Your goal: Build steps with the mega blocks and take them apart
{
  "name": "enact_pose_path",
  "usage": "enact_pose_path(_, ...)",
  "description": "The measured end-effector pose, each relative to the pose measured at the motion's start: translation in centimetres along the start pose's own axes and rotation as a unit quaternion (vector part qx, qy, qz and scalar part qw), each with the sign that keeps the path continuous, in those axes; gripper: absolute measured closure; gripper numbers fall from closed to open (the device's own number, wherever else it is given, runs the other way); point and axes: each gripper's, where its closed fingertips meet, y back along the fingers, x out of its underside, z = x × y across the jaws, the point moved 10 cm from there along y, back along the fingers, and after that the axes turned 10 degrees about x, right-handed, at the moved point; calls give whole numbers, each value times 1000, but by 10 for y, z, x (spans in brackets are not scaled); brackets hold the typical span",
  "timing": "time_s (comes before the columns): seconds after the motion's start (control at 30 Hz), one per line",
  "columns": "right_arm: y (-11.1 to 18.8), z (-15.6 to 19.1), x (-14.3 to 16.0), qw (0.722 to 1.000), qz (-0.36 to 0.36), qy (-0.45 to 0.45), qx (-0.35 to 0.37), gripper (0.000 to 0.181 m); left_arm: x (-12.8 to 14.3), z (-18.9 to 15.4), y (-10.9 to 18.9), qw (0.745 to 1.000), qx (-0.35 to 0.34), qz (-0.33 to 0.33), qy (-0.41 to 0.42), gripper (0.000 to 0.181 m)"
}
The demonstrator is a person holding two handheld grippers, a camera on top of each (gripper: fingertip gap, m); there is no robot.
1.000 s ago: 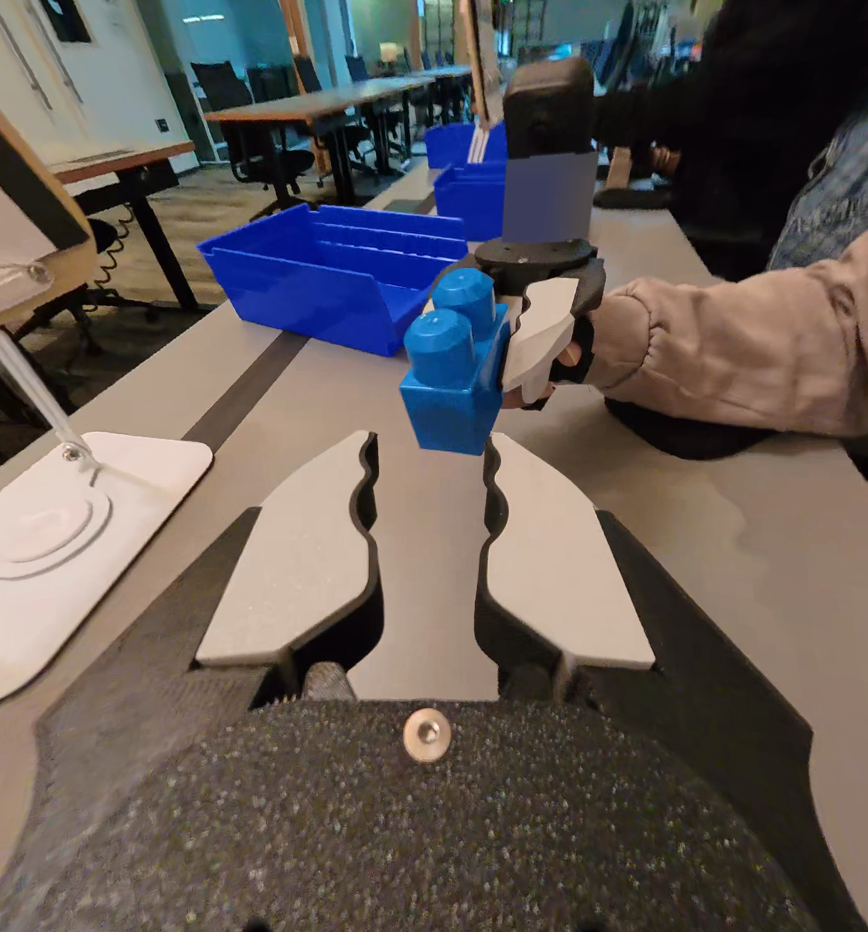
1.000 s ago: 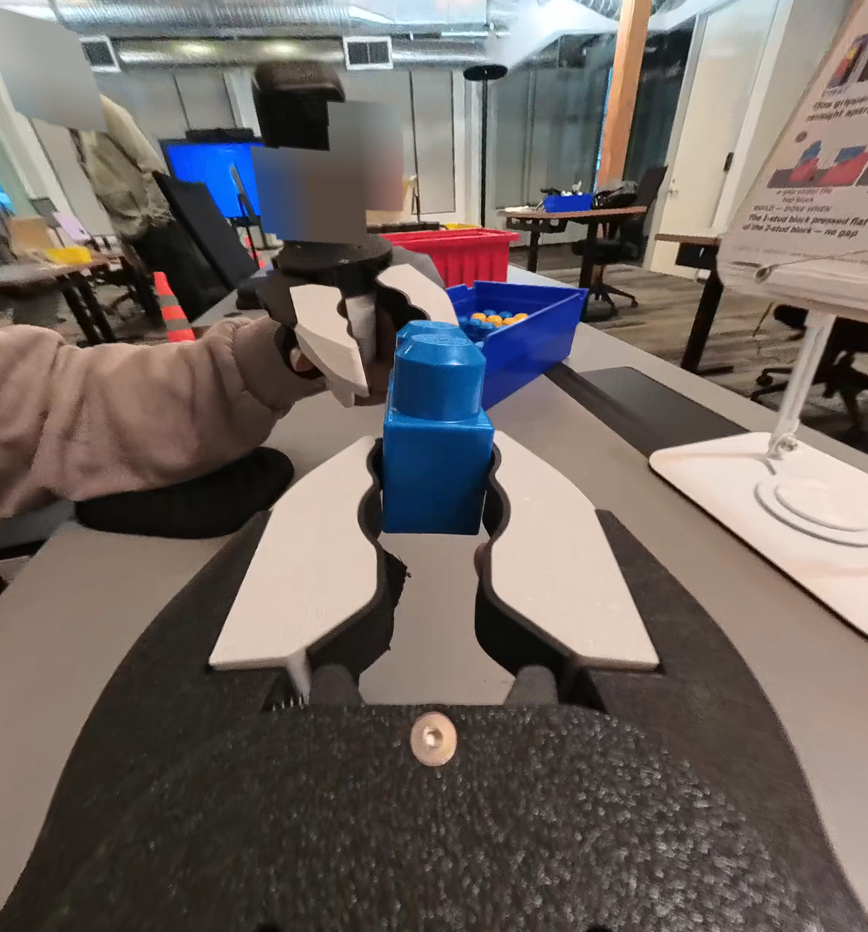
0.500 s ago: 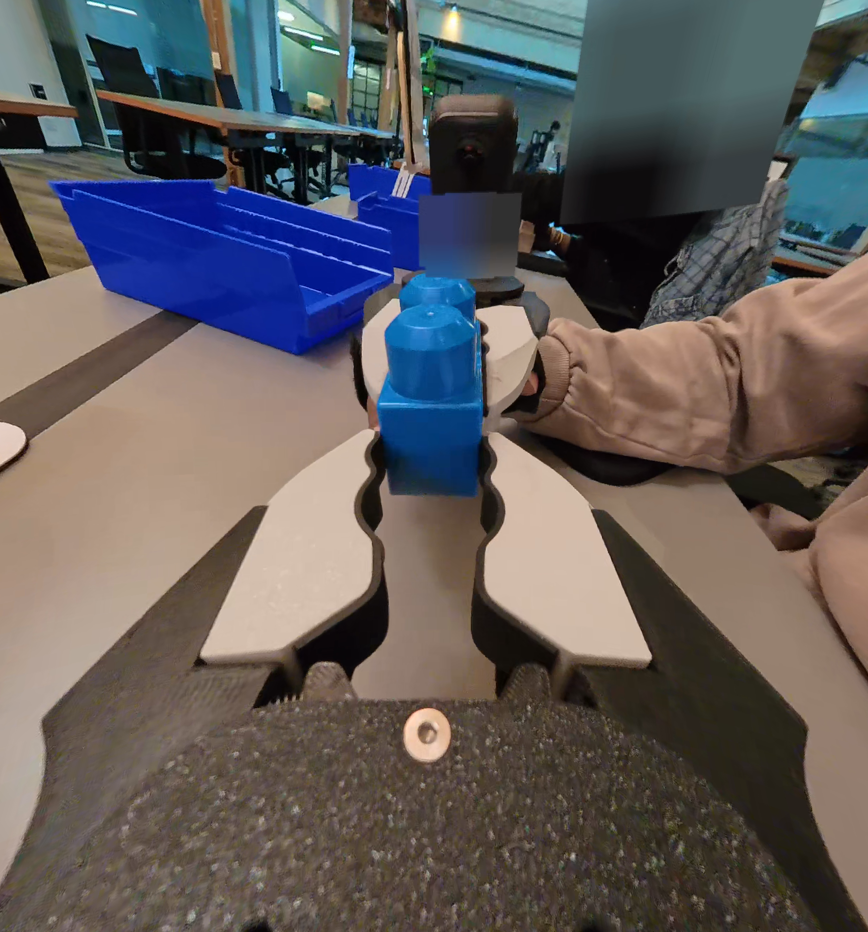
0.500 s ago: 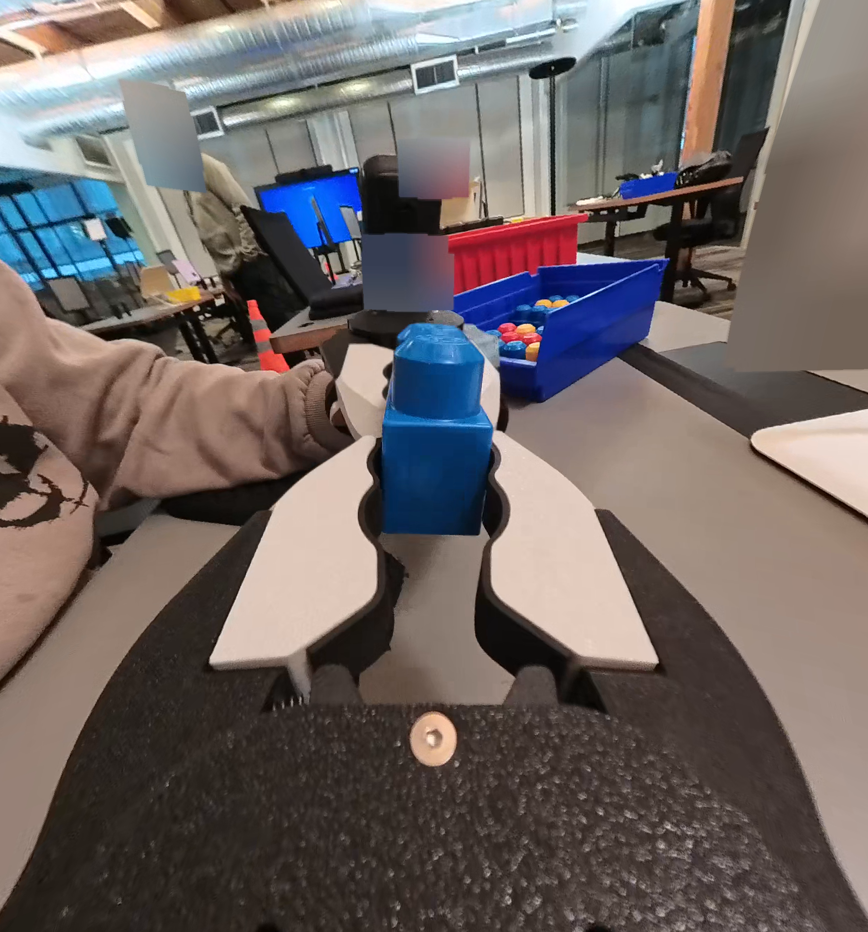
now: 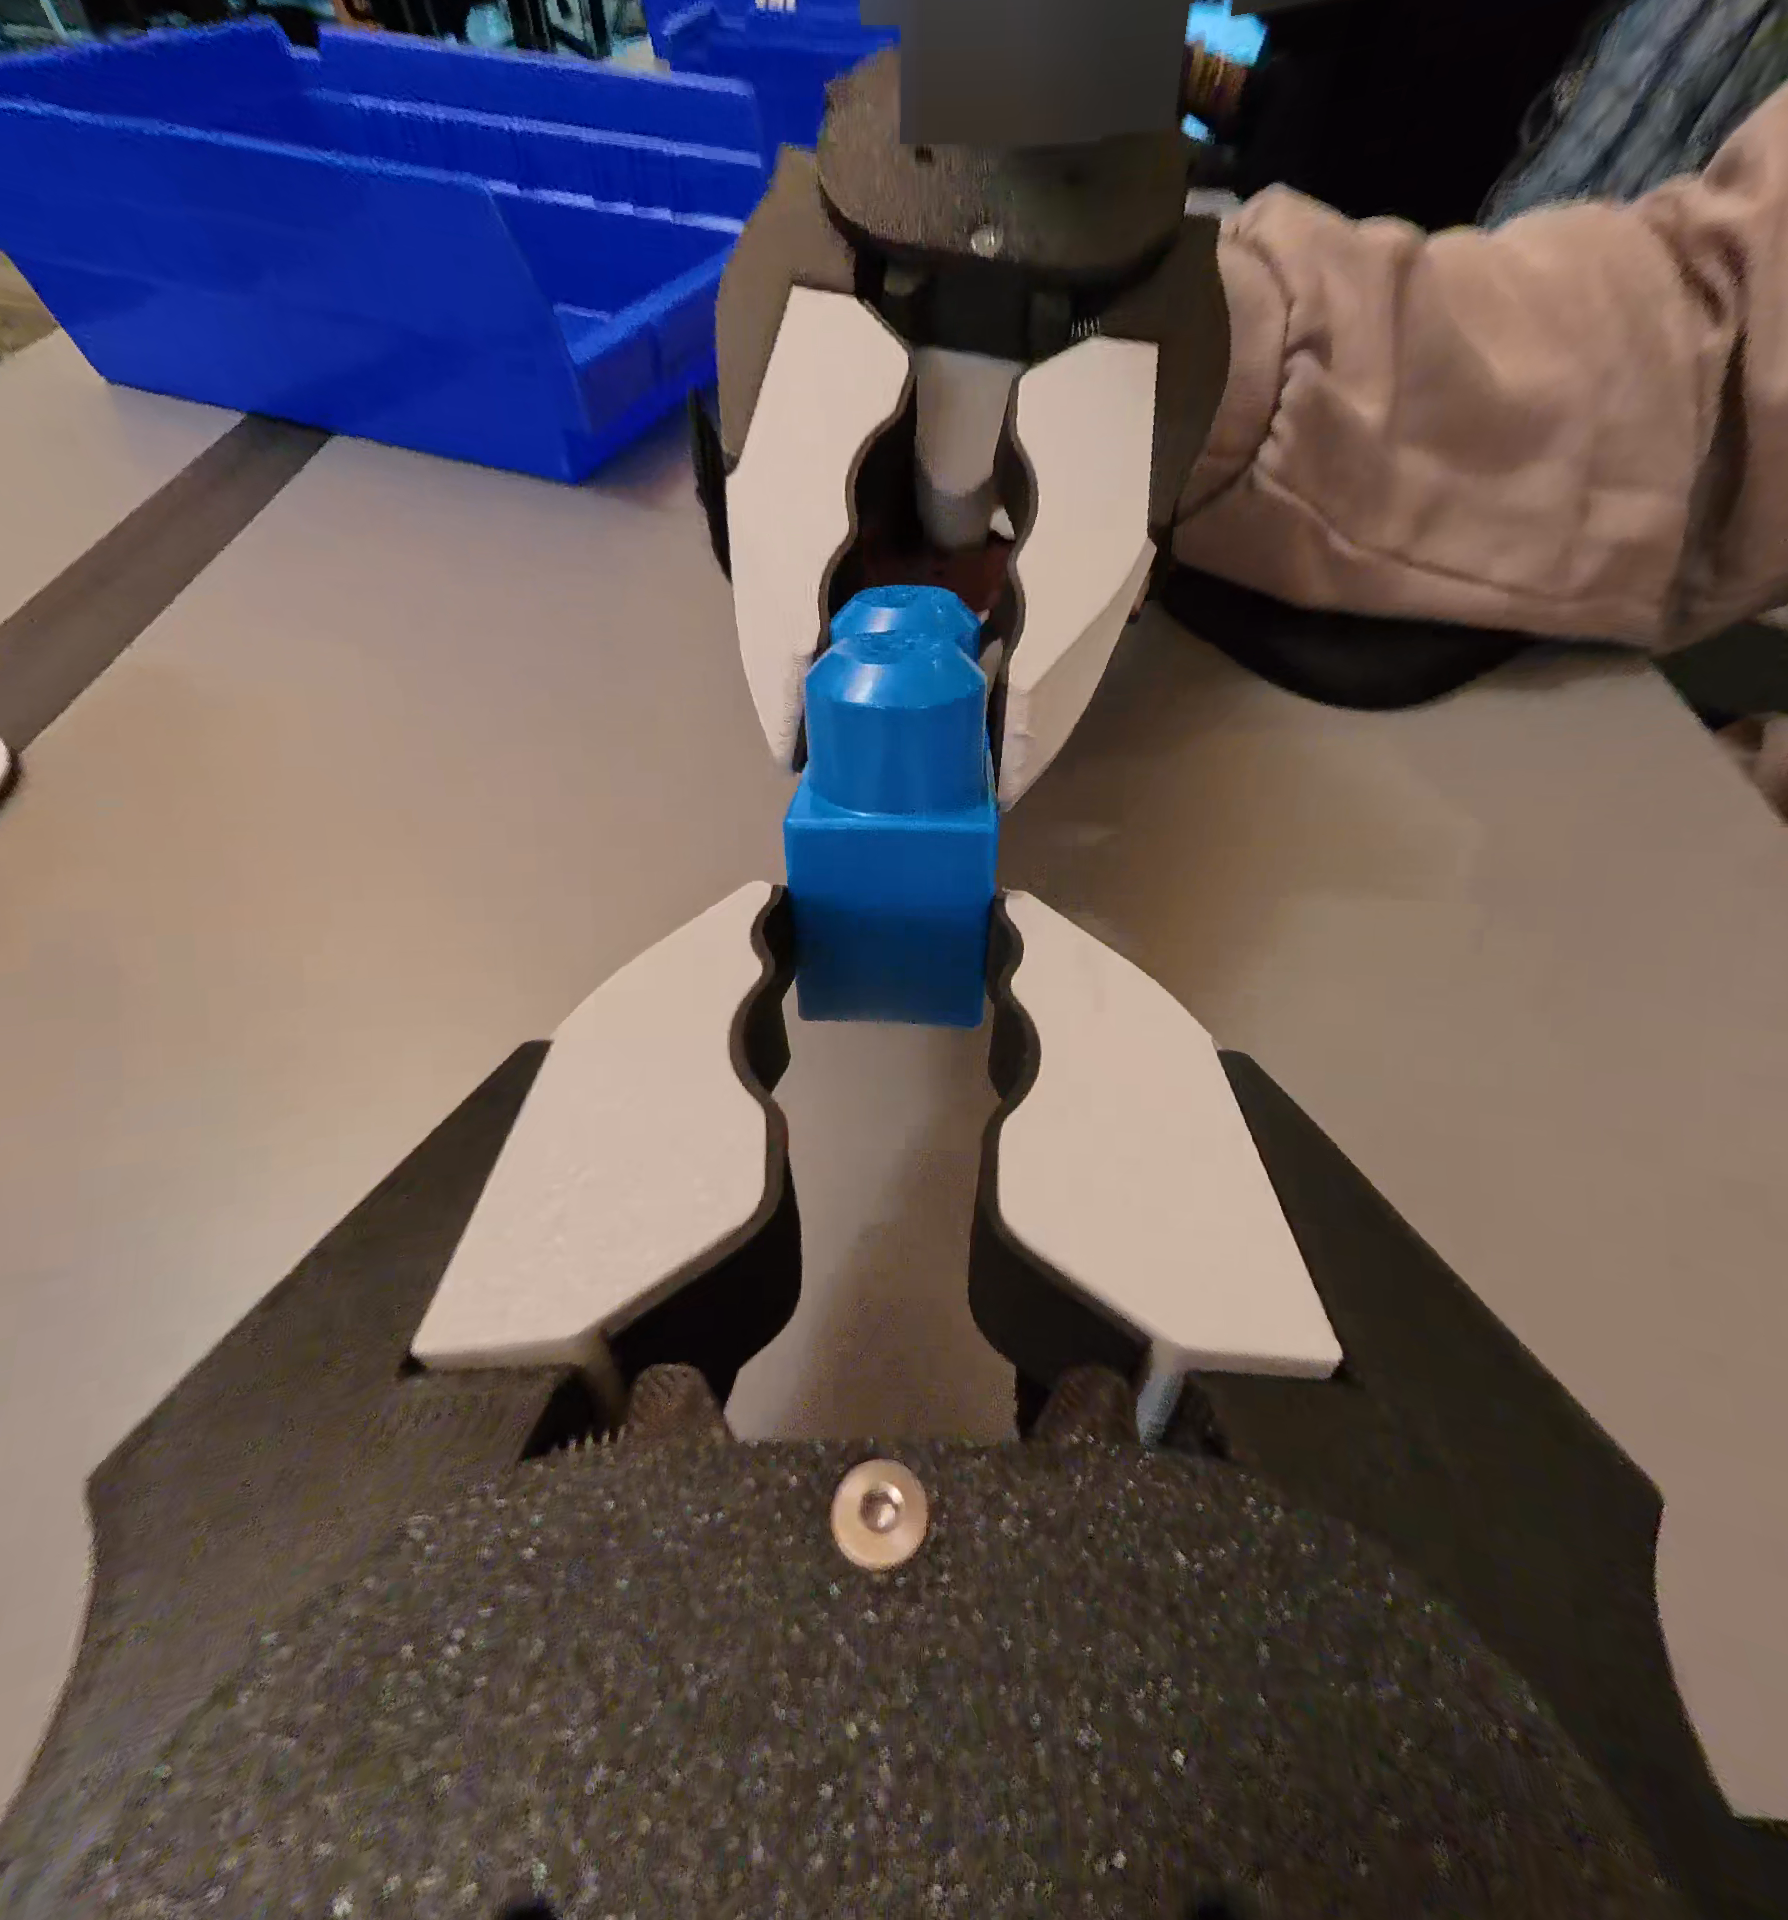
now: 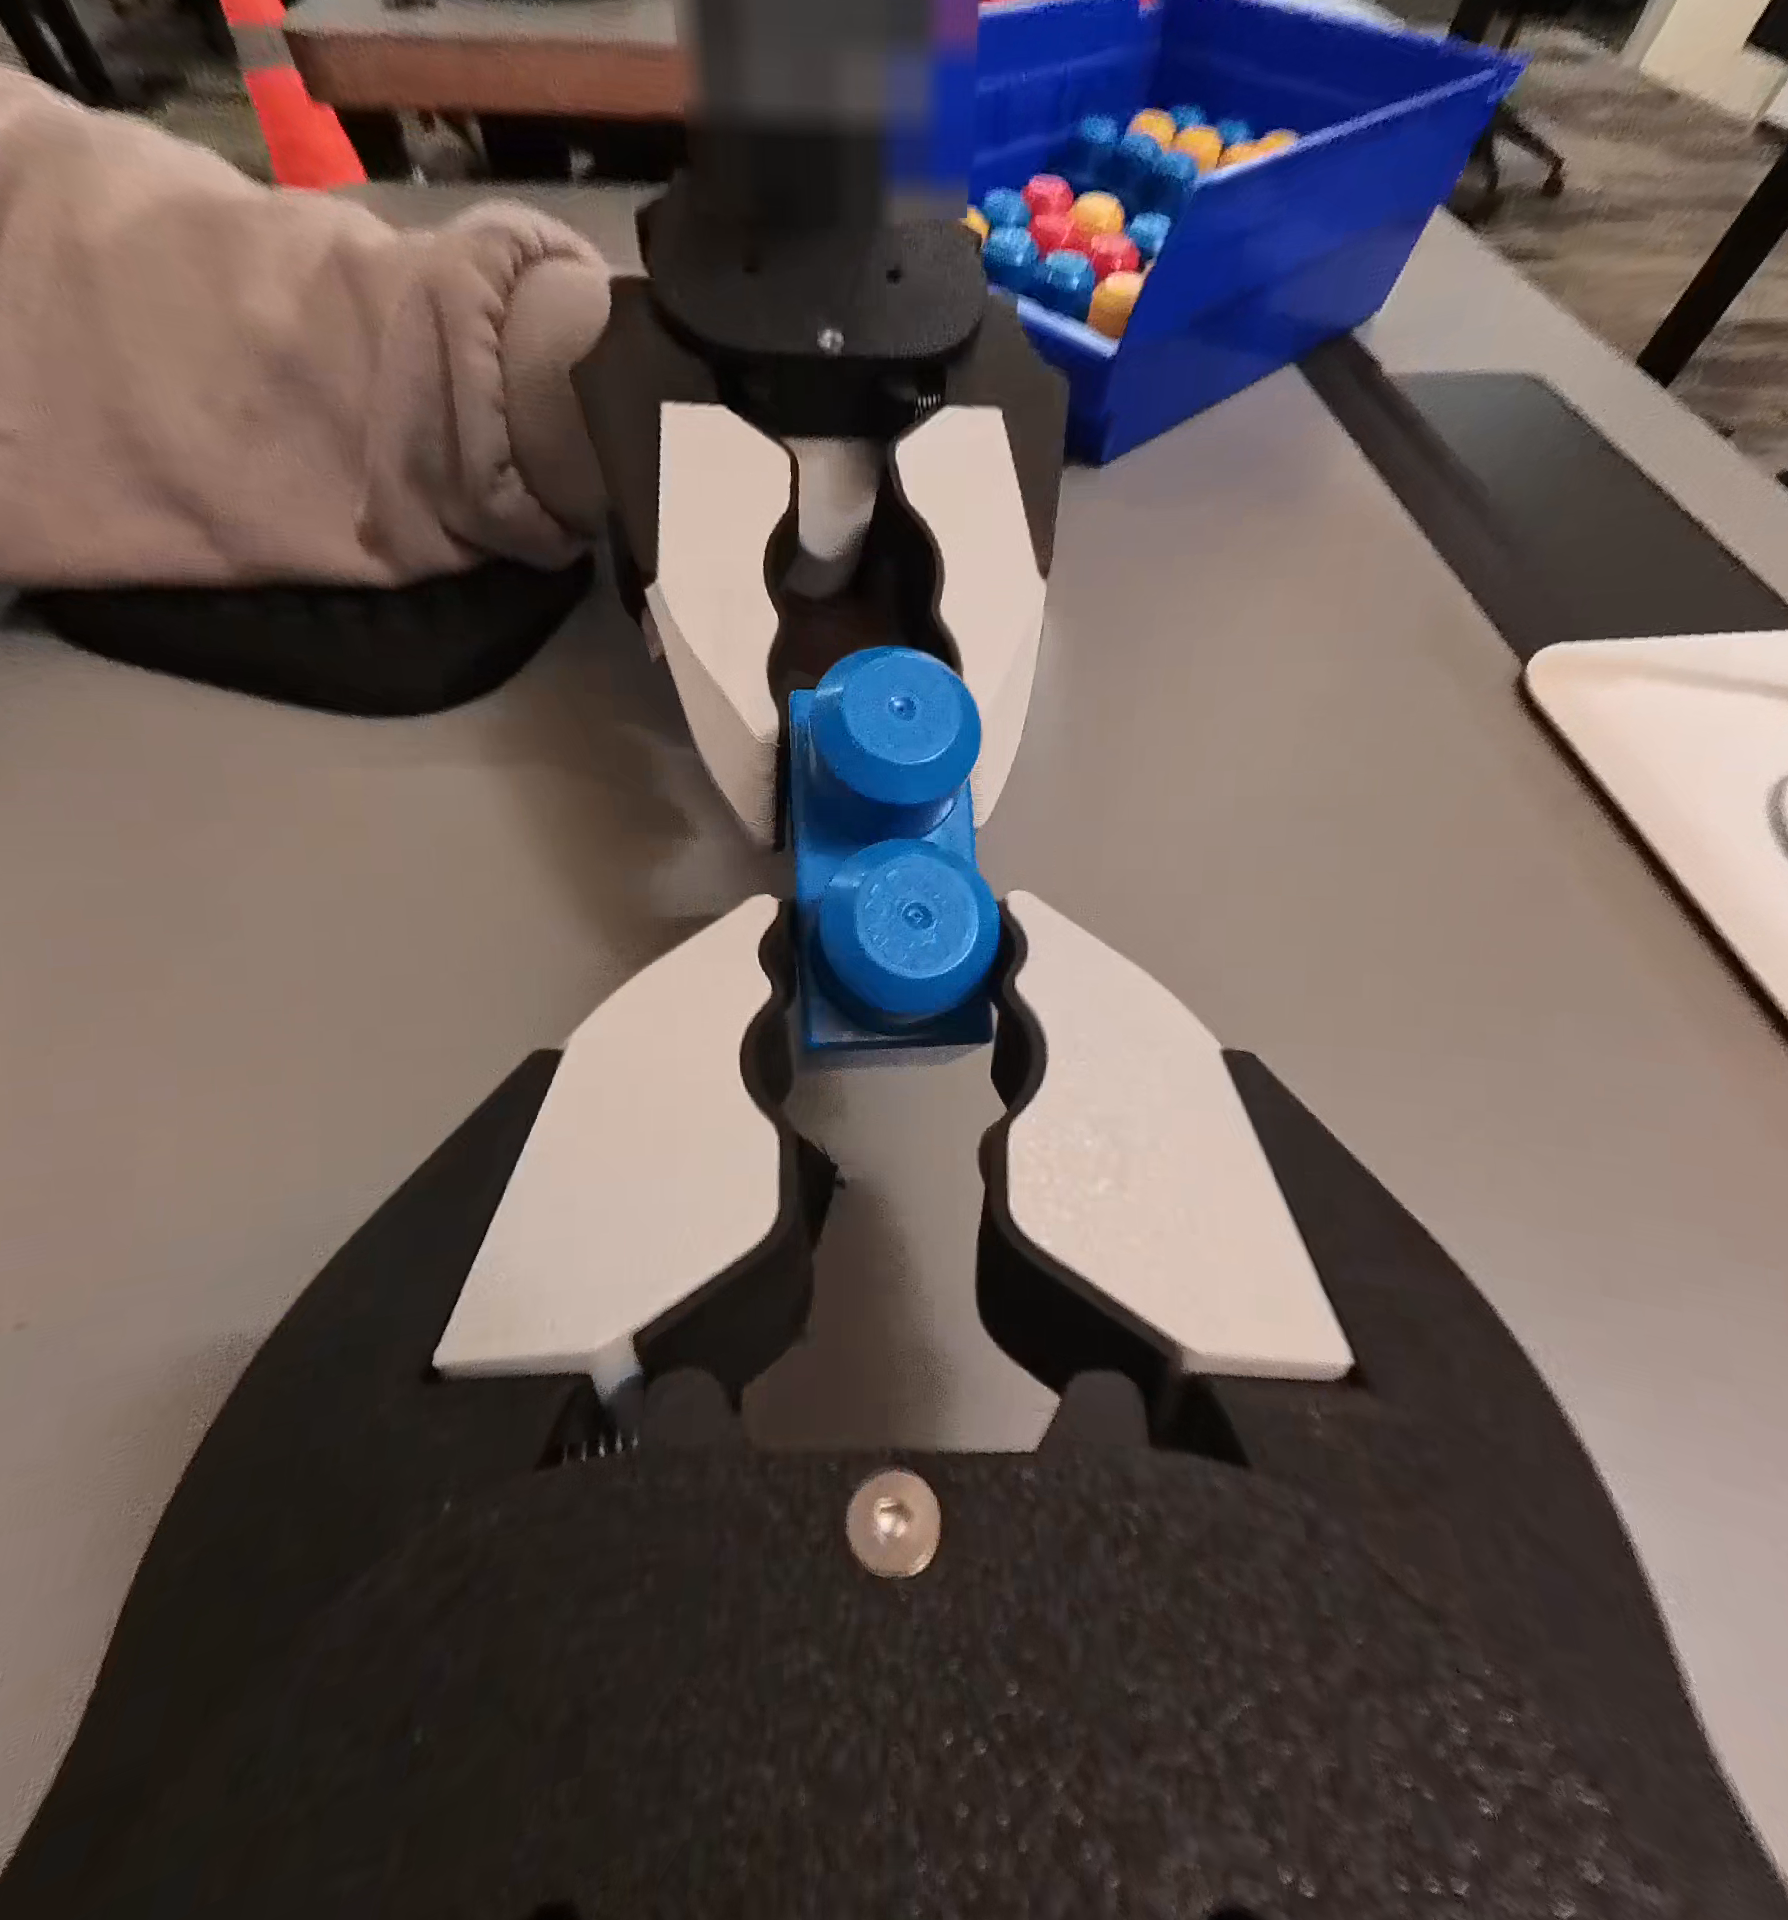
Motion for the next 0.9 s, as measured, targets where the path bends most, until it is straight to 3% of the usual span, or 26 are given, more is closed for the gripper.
enact_pose_path(0.07, -3, 1, 3, 1000, 24, 4, -10, 147, 3, -1, -2, 999, -4, 32, -2, 146)
enact_pose_path(0.2, -11, 6, 11, 996, 87, 27, -21, 147, 2, 1, 11, 997, -28, 66, 1, 129)
enact_pose_path(0.33, -17, 12, 14, 986, 150, 67, -16, 147, -9, 2, 41, 994, -93, 47, -7, 135)
enact_pose_path(0.47, -20, 15, 8, 979, 185, 91, -12, 147, -21, 4, 81, 979, -204, 13, 15, 133)
enact_pose_path(0.7, -26, 16, 1, 969, 223, 108, -4, 146, -18, -4, 184, 914, -385, 96, 79, 133)
enact_pose_path(0.9, -23, 16, 2, 974, 205, 95, -3, 134, -4, 10, 280, 843, -442, 242, 191, 138)
